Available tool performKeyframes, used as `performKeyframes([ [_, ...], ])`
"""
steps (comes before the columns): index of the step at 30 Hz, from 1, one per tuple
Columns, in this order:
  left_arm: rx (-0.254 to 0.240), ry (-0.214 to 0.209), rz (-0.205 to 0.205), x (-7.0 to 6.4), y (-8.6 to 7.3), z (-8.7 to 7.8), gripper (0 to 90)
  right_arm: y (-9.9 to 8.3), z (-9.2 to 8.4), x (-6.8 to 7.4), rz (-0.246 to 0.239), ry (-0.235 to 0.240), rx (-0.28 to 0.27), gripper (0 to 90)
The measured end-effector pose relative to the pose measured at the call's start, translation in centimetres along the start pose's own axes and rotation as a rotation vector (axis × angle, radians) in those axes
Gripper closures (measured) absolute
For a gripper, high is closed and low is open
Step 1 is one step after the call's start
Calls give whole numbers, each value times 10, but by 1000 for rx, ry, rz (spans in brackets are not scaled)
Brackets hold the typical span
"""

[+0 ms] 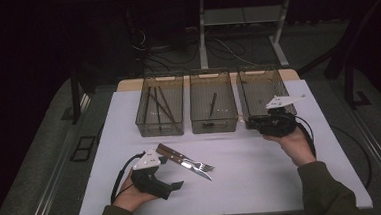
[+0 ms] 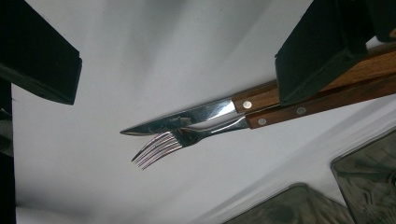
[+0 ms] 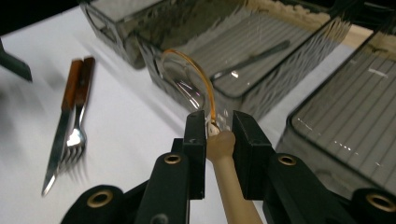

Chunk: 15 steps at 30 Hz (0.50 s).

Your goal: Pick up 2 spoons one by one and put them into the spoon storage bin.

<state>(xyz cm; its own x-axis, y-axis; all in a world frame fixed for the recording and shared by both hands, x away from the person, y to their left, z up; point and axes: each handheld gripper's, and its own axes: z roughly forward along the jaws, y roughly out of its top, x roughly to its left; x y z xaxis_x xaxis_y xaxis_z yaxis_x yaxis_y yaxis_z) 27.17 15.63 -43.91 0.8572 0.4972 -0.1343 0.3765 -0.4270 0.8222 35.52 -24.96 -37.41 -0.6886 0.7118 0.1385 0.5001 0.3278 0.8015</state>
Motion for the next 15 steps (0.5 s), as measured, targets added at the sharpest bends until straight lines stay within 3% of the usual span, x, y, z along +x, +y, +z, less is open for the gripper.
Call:
performKeyframes([
  [9, -11, -9, -8, -1, 0, 0, 0, 28, 13, 5, 26, 17, -55, 763],
  [15, -21, -12, -15, -1, 0, -1, 0, 46, 29, 9, 31, 19, -61, 763],
])
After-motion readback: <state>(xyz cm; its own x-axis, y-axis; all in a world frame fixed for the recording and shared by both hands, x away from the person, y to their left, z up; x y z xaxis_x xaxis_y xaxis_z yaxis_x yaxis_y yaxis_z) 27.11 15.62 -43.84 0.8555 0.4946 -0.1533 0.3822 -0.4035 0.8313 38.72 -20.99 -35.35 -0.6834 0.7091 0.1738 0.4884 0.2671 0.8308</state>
